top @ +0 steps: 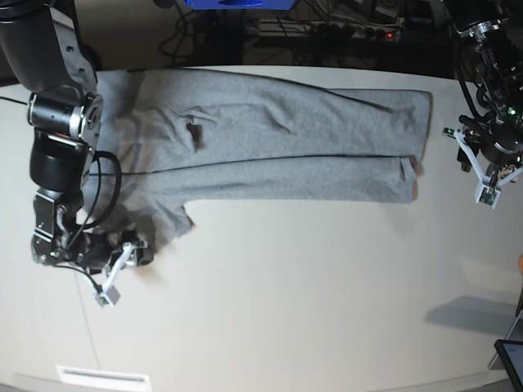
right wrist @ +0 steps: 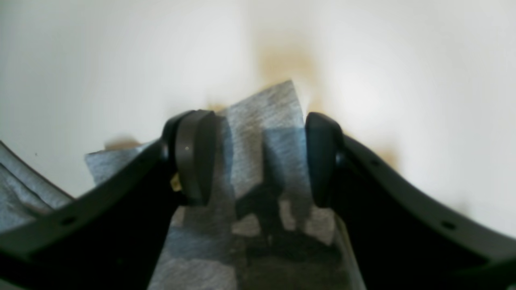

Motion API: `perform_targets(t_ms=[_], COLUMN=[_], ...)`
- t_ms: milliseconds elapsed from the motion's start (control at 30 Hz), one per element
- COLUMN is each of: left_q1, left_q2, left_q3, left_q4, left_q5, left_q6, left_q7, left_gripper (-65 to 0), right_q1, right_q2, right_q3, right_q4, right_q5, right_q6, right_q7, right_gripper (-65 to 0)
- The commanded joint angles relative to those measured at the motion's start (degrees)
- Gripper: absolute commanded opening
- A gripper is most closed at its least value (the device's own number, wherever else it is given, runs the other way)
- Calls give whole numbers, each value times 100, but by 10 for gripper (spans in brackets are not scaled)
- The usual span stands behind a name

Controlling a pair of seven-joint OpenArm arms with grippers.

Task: Fold the T-shirt properly
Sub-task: 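Move the right gripper to the protruding sleeve and grasp it, then fold the held sleeve over onto the shirt body with the right gripper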

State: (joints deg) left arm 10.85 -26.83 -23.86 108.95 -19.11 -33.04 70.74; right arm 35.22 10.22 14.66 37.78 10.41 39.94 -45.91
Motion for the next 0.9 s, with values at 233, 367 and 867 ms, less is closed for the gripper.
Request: perform_targets(t_ms=[233, 367, 867], left_q1=[-52, -52, -61], left_q2=[-108, -64, -29], left_q3=[-36, -28, -28], left_q4=[72, 72, 64], left_q5=[17, 8, 34], left_q6=[29, 29, 29], left_q7=[-63, -63, -63], left_gripper=[-361, -361, -361], right_q1=[-80, -72, -863], right_q2=[-15, -15, -6], right_q3=[25, 33, 33], right_q4=[-20, -20, 2996], right_q5=[-202, -193, 774], right_q6=[6, 6, 6], right_q7=[-363, -380, -2103], right_gripper=[-538, -633, -650])
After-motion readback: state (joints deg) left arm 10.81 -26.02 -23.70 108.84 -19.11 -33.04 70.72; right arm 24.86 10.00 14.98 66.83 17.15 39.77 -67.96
